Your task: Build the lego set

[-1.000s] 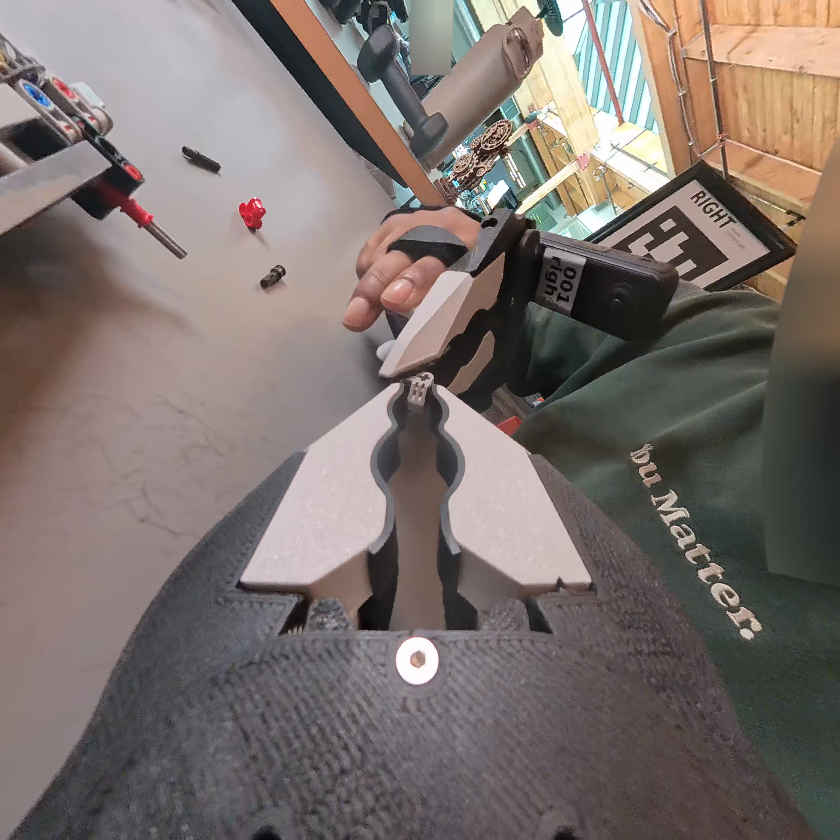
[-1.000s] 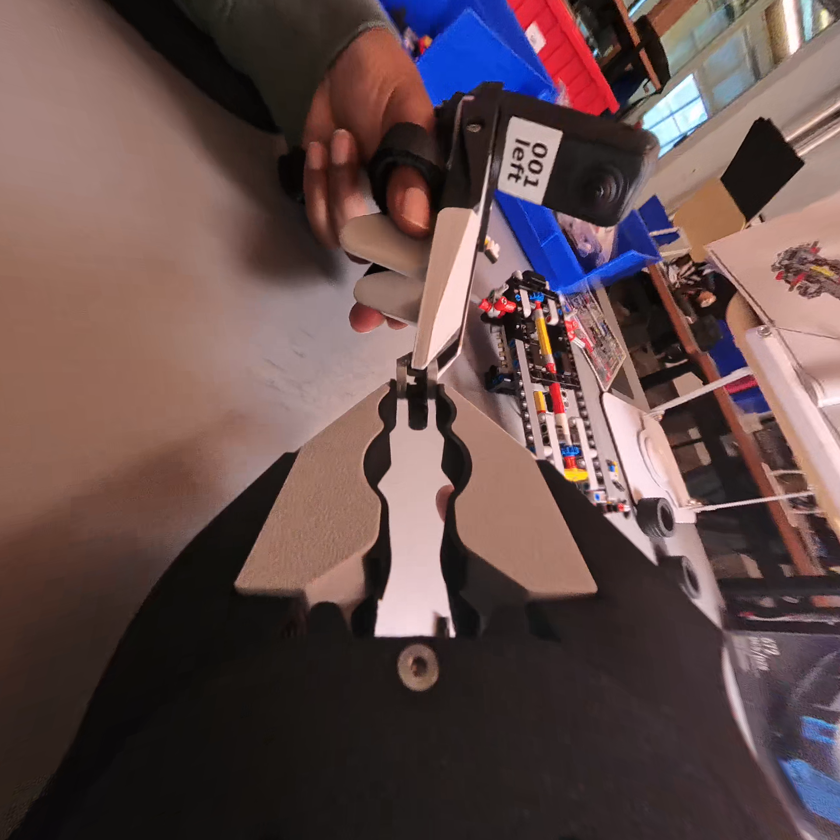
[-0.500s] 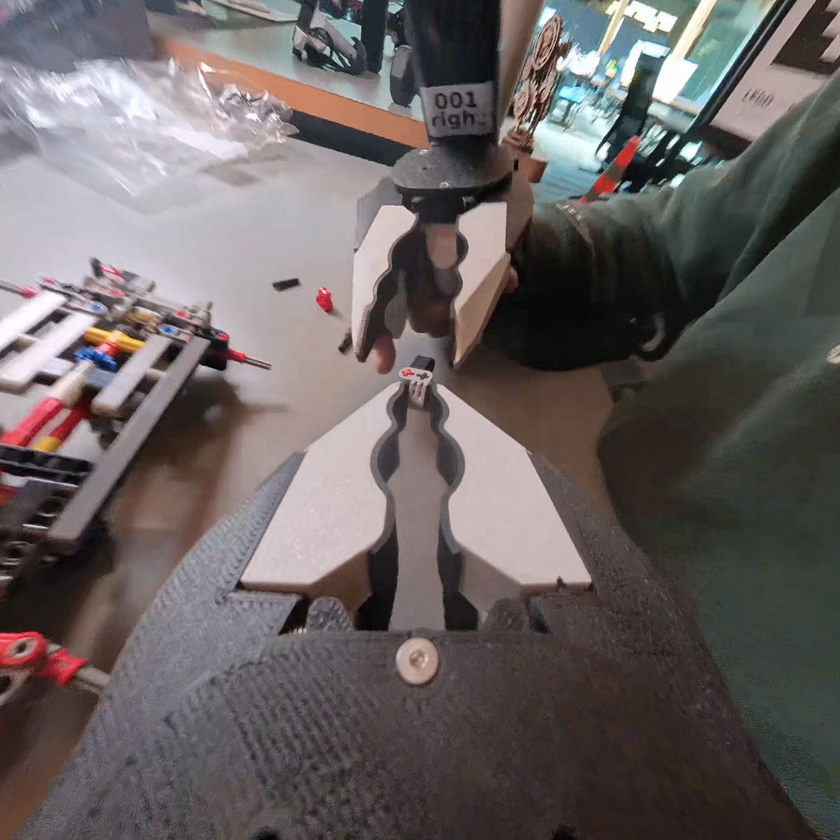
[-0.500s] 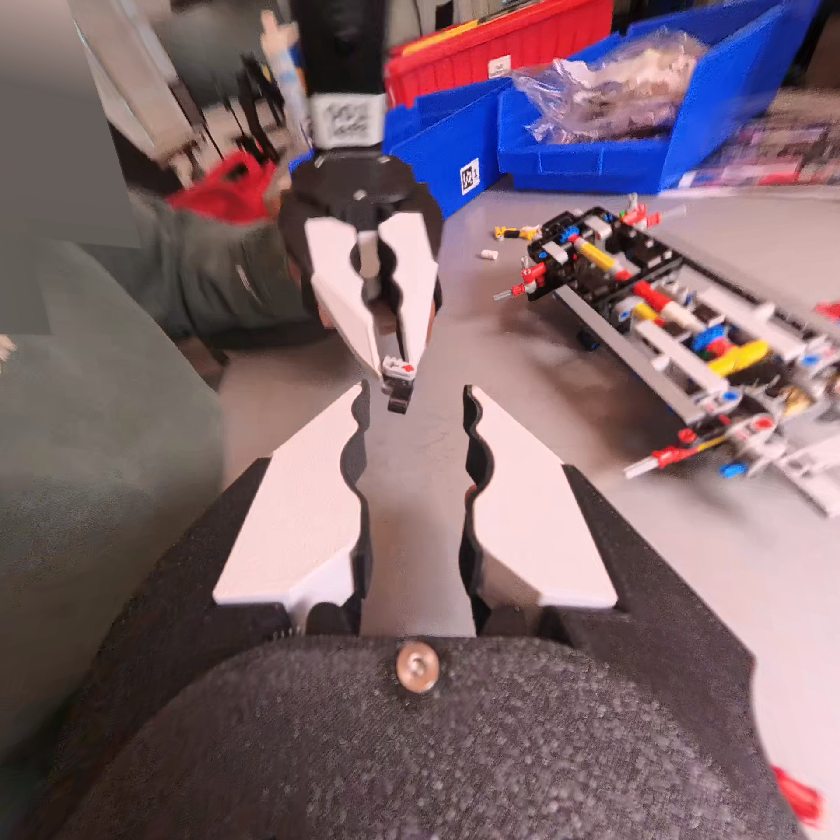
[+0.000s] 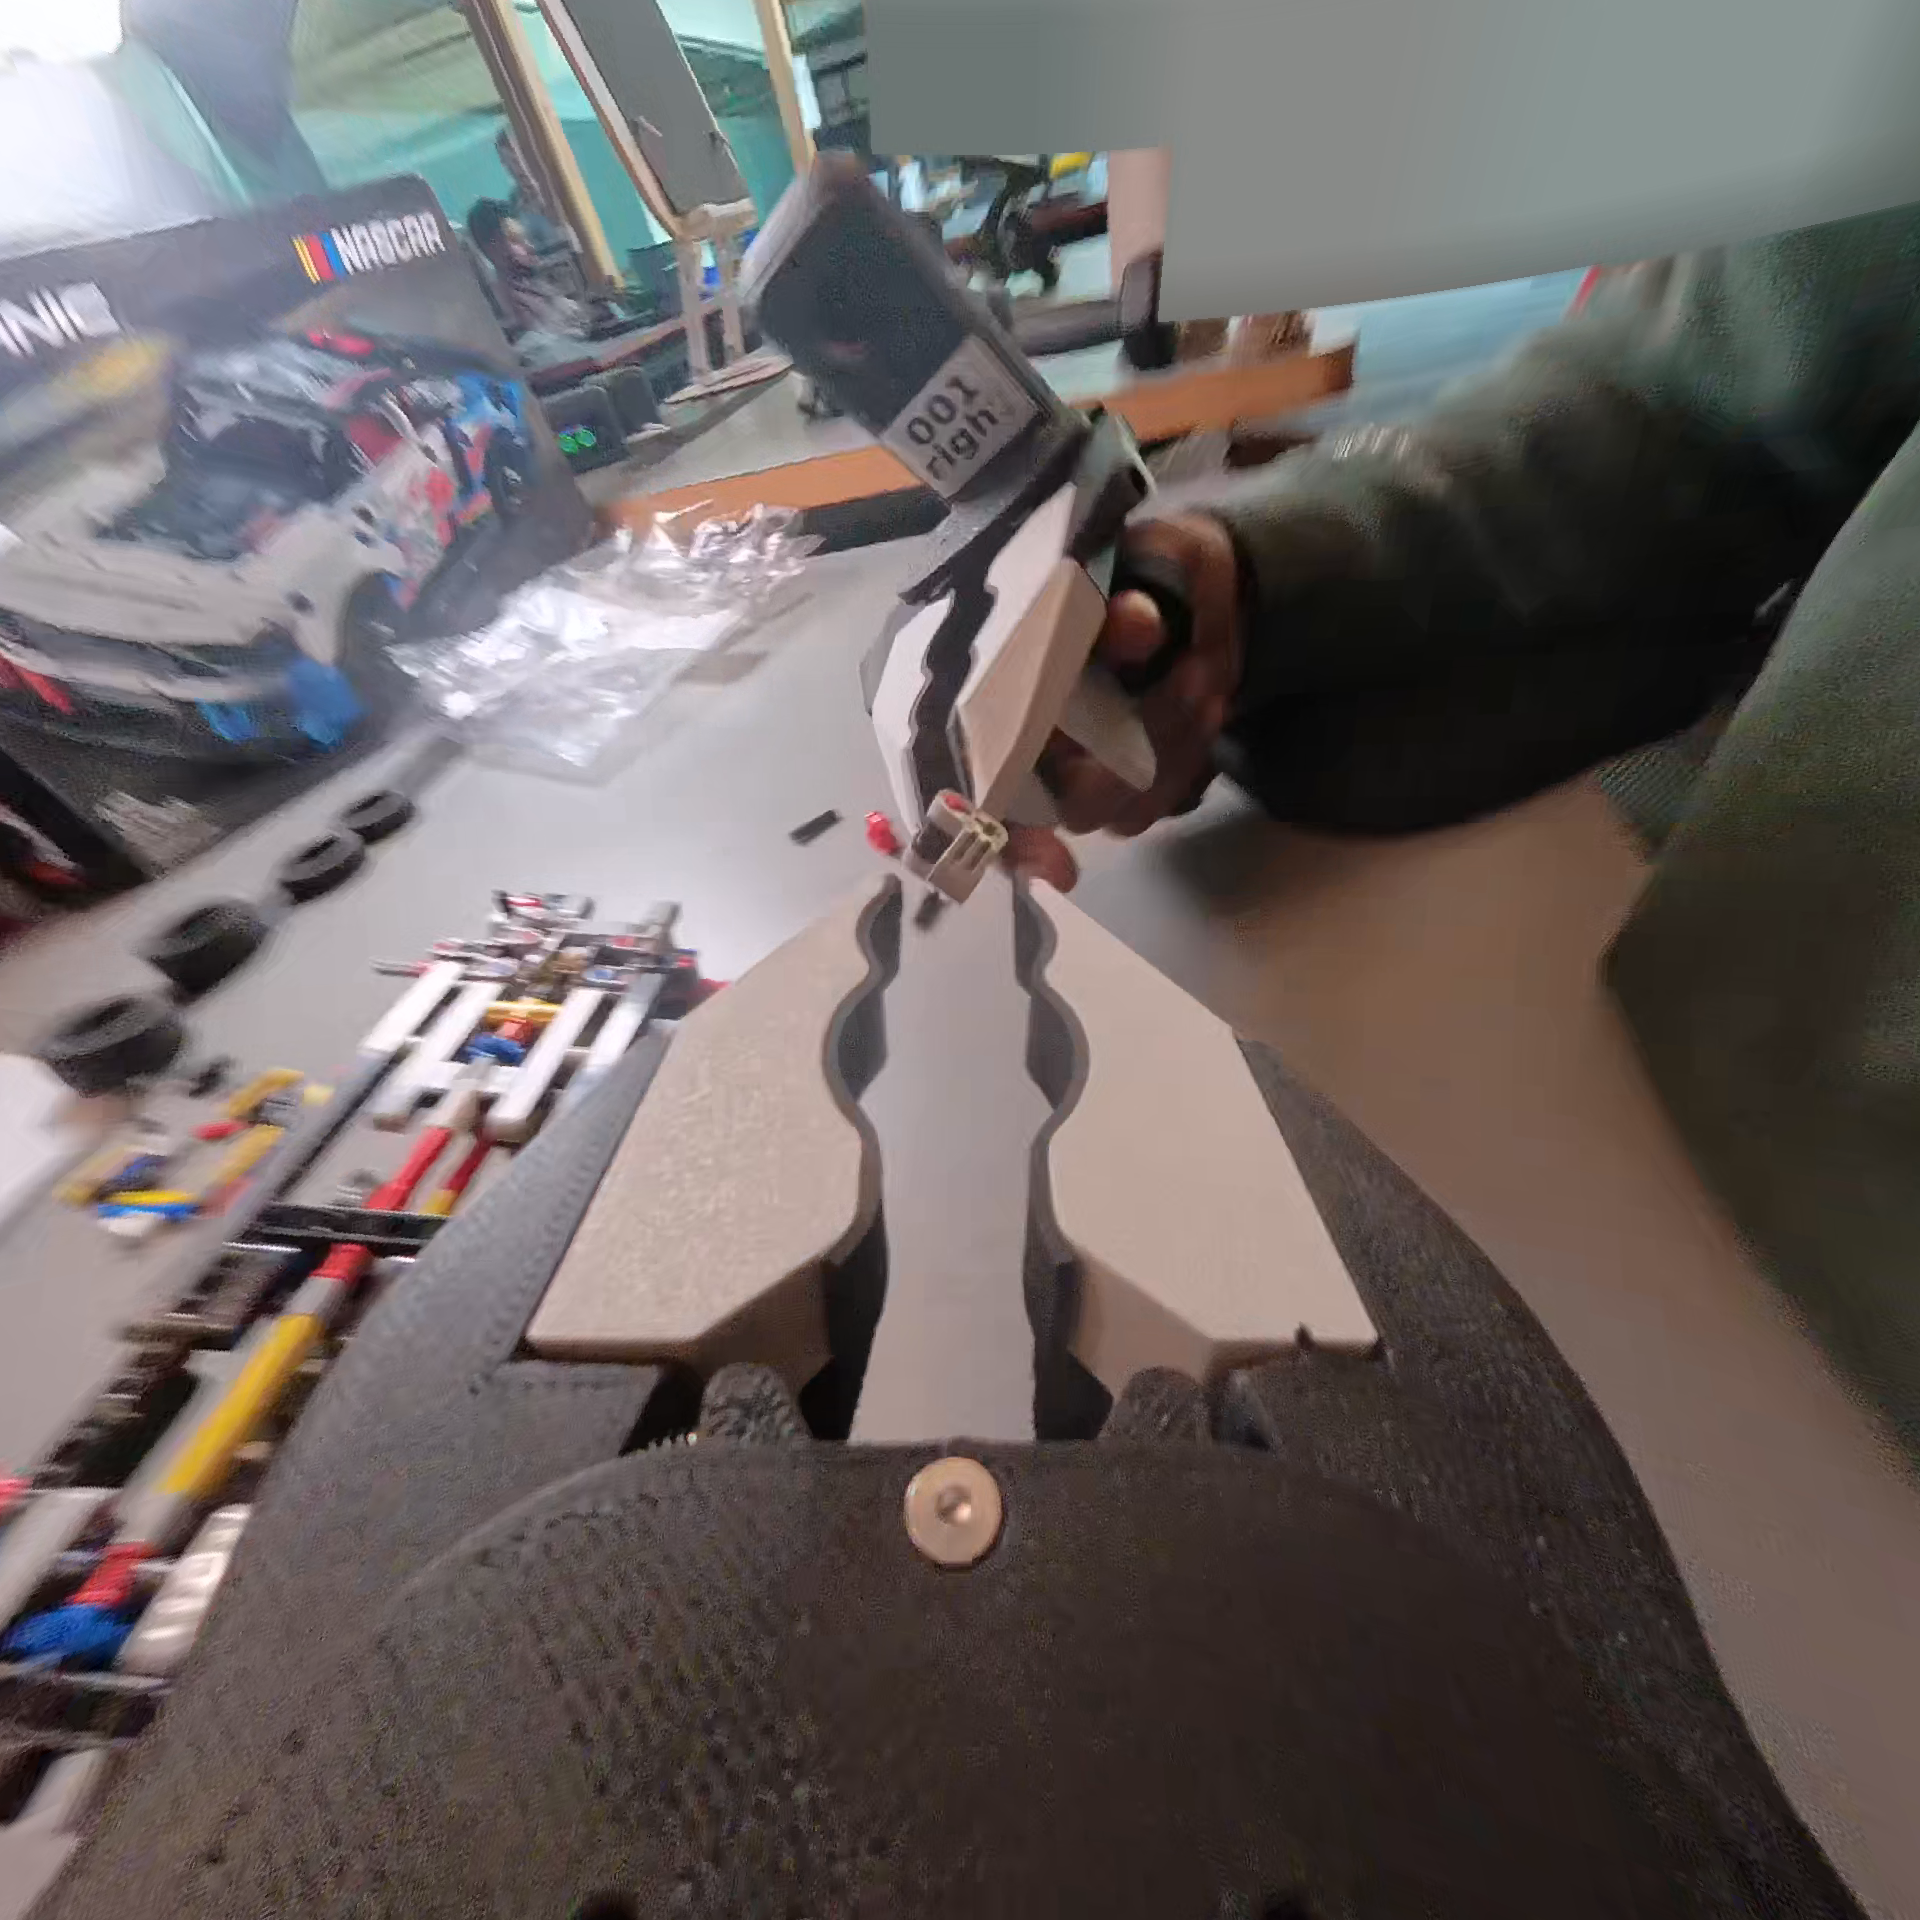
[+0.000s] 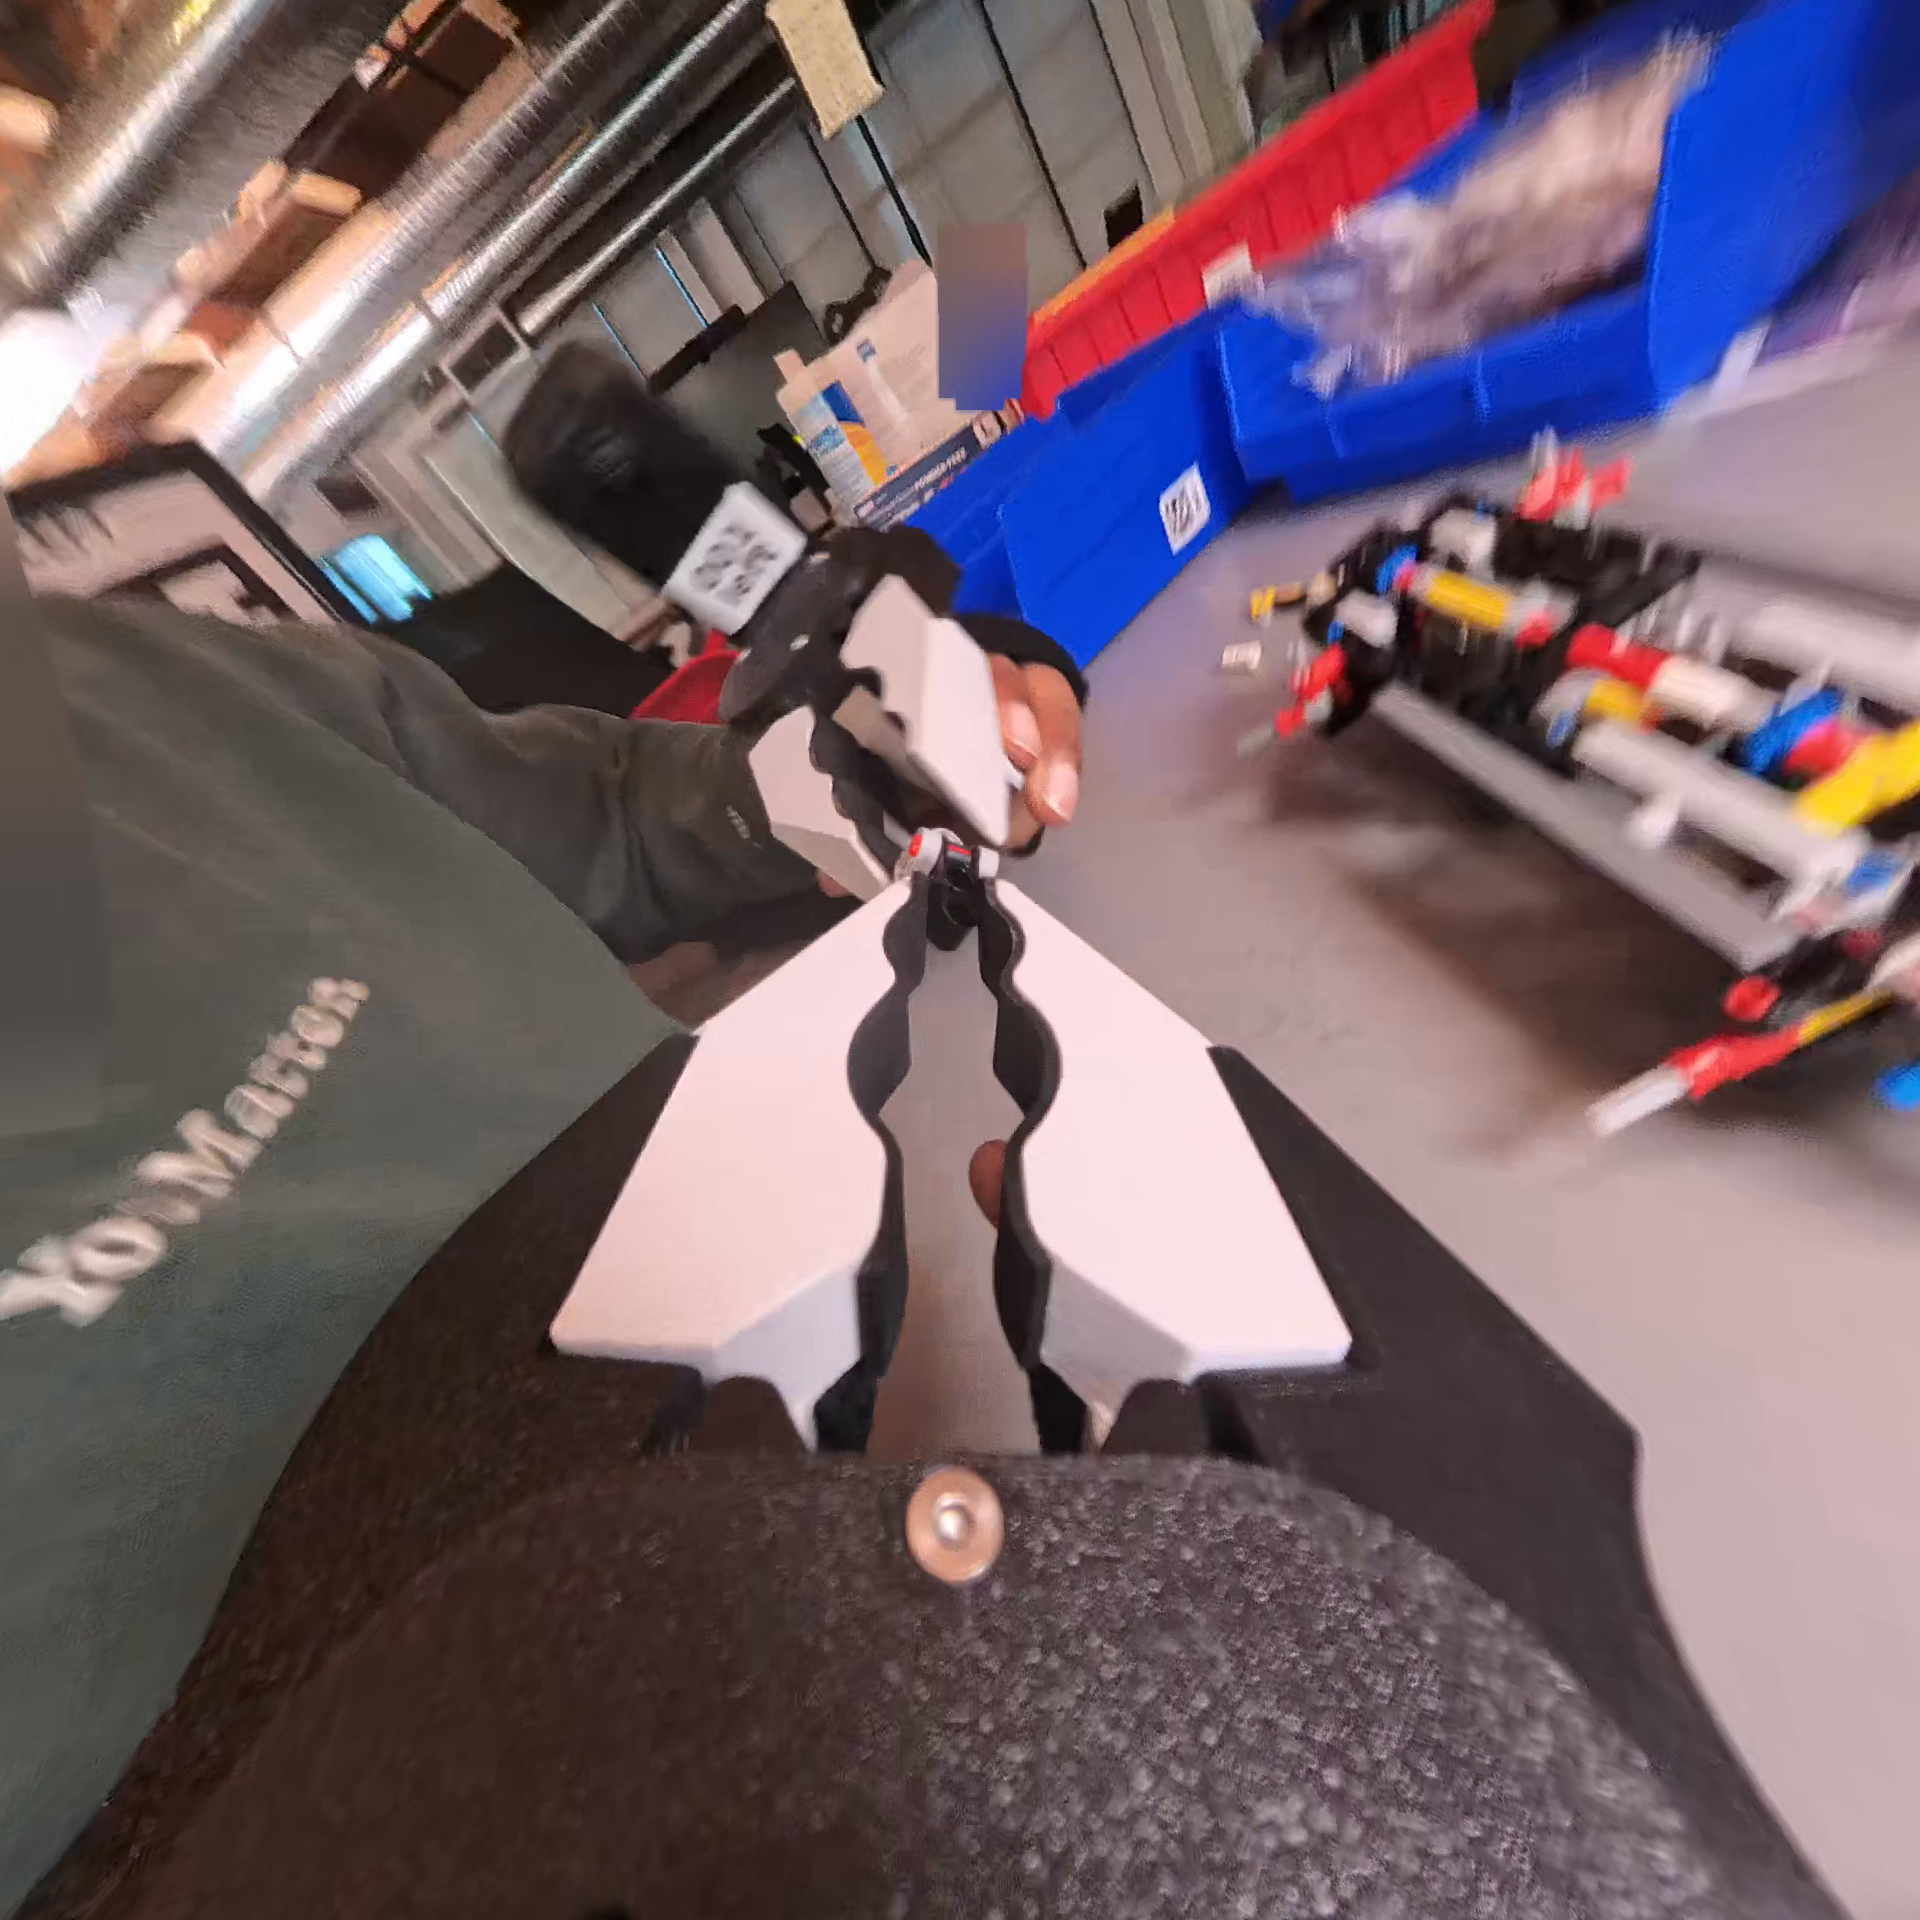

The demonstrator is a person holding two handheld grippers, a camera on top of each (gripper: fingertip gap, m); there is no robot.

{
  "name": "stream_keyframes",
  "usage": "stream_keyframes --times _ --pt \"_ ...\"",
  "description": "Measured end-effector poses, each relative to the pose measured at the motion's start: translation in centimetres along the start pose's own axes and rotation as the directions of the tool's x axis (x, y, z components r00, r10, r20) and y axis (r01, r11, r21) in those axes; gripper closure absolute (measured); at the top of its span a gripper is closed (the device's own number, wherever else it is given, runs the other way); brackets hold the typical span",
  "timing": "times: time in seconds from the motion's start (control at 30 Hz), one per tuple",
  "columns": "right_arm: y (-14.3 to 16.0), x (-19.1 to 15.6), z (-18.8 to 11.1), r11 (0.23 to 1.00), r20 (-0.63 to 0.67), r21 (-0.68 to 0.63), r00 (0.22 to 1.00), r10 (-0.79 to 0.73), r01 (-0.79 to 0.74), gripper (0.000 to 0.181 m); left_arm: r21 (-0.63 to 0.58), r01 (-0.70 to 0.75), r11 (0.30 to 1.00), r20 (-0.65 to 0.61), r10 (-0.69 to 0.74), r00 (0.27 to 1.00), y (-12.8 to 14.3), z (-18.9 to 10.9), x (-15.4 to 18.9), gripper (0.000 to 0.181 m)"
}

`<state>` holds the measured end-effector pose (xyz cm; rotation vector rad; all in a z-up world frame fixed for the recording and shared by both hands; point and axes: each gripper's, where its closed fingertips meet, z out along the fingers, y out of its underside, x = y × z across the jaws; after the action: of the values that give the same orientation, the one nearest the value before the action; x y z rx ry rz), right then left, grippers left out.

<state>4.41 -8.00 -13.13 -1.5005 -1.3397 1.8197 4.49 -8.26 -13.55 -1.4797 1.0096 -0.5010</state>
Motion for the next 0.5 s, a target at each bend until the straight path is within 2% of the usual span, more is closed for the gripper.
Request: stream_keyframes --times 0.07,0.1,0.13,0.2,0.23,0.3,0.37,0.5 --pt "-1.0 -0.5 -0.3 0.96 -0.077 0.028 0.958 -0.277 0.279 0.175 0.065 0.28 0.958 -0.109 -0.272 0.956 -0.7 -0.4 -0.3 0.154" --pt "-1.3 -0.8 -0.4 0.907 -0.122 0.026 0.902 -0.414 0.42 0.175 0.076 0.426 0.902 -0.183 -0.407 0.895 -1.0 -0.7 -0.4 0.156" --pt "-1.3 -1.0 -0.4 0.846 -0.159 0.005 0.836 -0.526 0.533 0.176 0.067 0.561 0.825 -0.268 -0.526 0.807 -1.3 -0.8 -0.4 0.156" --pt "-0.6 -0.9 -0.1 0.723 -0.206 -0.082 0.698 -0.686 0.686 0.175 0.035 0.749 0.661 -0.417 -0.672 0.612 -2.1 -1.2 -0.2 0.157" --pt "-0.2 -0.9 0.1 0.668 -0.212 -0.115 0.639 -0.739 0.735 0.175 0.002 0.796 0.606 -0.444 -0.713 0.544 -1.9 -1.1 -0.1 0.16" --pt "-0.1 -1.3 0.2 0.595 -0.213 -0.136 0.563 -0.798 0.792 0.175 -0.04 0.829 0.557 -0.443 -0.754 0.485 -1.4 -0.8 0.1 0.164" --pt "-0.1 -1.4 0.3 0.523 -0.22 -0.165 0.485 -0.846 0.836 0.175 -0.048 0.846 0.531 -0.435 -0.774 0.461 -1.2 -0.7 -0.1 0.169" --pt "0.0 -1.6 0.4 0.413 -0.223 -0.211 0.367 -0.903 0.886 0.176 -0.07 0.852 0.518 -0.414 -0.793 0.448 -0.7 -0.7 -0.1 0.164"
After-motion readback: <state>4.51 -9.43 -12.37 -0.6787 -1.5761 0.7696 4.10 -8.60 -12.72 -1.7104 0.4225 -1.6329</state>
